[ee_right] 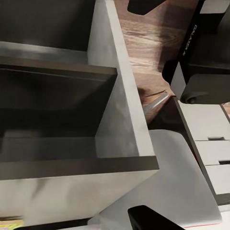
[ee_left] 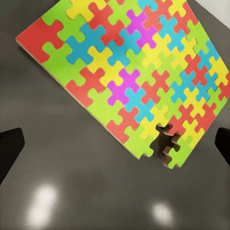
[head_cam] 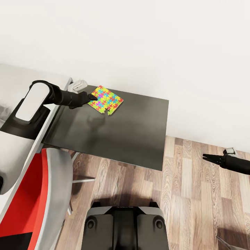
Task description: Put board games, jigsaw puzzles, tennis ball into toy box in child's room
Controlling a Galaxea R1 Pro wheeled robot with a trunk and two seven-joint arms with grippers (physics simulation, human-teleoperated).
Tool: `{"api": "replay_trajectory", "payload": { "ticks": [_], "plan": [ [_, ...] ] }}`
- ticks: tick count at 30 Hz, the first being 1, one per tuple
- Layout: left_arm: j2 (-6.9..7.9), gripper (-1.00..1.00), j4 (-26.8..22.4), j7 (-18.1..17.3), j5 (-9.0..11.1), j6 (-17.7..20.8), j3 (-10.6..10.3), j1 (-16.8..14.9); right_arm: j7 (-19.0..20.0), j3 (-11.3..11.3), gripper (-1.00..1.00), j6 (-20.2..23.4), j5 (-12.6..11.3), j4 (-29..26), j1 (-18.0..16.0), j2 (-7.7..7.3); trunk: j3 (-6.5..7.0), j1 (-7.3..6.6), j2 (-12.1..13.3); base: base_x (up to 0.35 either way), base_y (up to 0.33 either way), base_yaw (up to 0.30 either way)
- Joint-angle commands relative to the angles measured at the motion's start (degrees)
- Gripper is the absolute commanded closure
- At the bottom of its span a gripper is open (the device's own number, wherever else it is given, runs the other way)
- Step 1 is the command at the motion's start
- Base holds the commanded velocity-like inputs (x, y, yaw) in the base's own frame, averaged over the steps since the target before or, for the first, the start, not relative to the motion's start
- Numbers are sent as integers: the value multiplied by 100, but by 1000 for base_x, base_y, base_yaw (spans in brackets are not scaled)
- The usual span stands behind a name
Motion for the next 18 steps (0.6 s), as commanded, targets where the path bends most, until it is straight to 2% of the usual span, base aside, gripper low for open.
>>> {"api": "replay_trajectory", "payload": {
  "ticks": [1,18],
  "plan": [
    [6,-100,-5,59,59,-7,-13,-6,3,39,-100,44,-60,5,-14,-7,-8,4,-10,5,5,0],
    [-76,-100,-1,67,58,-10,-16,7,11,39,-100,46,-60,4,-14,-18,-8,4,-10,8,1,0]
  ]
}}
